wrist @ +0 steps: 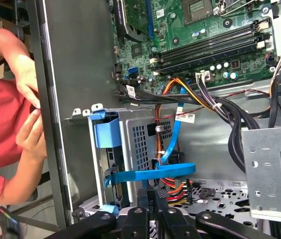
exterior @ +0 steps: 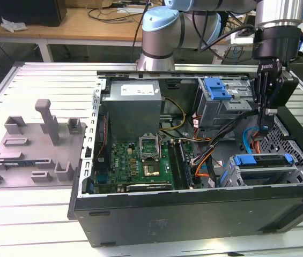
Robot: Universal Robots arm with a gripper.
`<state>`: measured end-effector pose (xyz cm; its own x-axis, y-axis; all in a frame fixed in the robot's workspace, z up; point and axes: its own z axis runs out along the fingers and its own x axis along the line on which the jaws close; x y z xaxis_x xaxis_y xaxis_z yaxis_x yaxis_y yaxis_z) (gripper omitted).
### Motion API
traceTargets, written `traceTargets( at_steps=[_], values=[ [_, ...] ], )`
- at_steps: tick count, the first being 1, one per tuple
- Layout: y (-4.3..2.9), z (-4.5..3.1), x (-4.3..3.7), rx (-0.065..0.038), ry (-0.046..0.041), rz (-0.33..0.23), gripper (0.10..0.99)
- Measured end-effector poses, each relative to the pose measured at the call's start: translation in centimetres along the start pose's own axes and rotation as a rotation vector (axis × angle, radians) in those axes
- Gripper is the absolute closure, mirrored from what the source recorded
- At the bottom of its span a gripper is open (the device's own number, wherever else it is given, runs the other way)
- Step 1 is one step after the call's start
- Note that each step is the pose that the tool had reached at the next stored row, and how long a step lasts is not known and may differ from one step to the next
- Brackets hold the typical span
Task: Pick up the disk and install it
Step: 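Insert the first disk wire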
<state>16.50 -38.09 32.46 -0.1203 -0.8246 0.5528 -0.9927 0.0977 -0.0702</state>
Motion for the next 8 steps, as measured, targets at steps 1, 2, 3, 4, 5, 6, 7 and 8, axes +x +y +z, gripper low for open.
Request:
traceTargets(
  at_steps=[1,2,3,4,5,6,7,8],
  values=[
    [-0.04,0.19,0.3,-0.001,-0.0055,0.0,0.918],
    [-0.07,0.35,0.55,-0.001,-0.0086,0.0,0.918],
    [-0.11,0.52,0.93,-0.002,-0.0128,0.0,0.918],
    [-0.14,0.59,1.14,-0.002,-0.0149,0.0,0.918],
    [-0.18,0.67,1.44,-0.002,-0.0181,0.0,0.918],
    [-0.24,0.79,1.95,-0.003,-0.024,0.0,0.918],
    [-0.31,0.94,2.49,-0.004,-0.0325,0.0,0.918],
    [-0.36,1.05,2.94,-0.005,-0.0405,0.0,0.918]
  ],
)
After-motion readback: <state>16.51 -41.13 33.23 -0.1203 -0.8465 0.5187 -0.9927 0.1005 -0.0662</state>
